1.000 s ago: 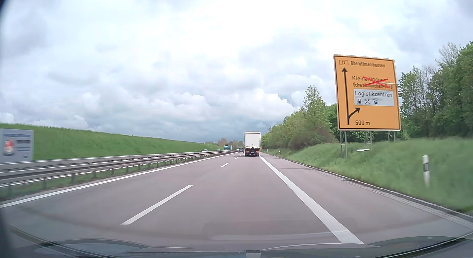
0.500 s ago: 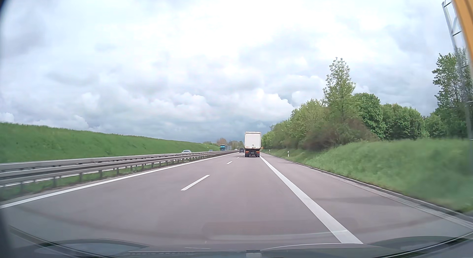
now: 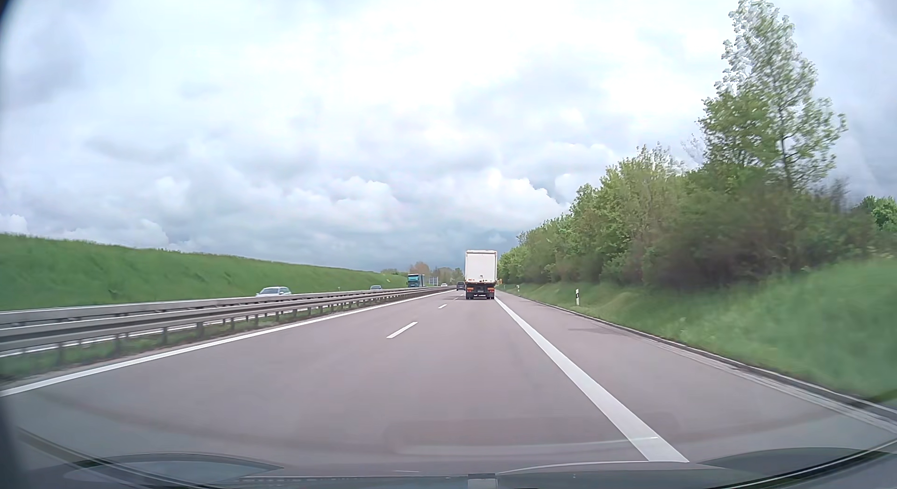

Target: Follow the waypoints while adhering to traffic rules and regulations

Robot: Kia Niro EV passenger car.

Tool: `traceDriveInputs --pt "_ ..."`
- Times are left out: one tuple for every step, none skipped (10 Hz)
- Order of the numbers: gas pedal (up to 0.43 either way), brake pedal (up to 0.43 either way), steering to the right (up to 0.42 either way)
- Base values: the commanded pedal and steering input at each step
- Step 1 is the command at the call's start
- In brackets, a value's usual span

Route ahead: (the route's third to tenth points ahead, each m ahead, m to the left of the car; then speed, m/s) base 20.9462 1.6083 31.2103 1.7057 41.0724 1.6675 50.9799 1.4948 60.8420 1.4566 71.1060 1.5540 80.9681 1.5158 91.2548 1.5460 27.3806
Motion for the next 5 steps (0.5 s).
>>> traceDriveInputs --pt "0.429 0.012 -0.003" --pt "0.429 0.012 -0.003" --pt "0.429 0.012 -0.003" --pt "0.429 0.012 -0.002" --pt "0.429 0.012 -0.001"
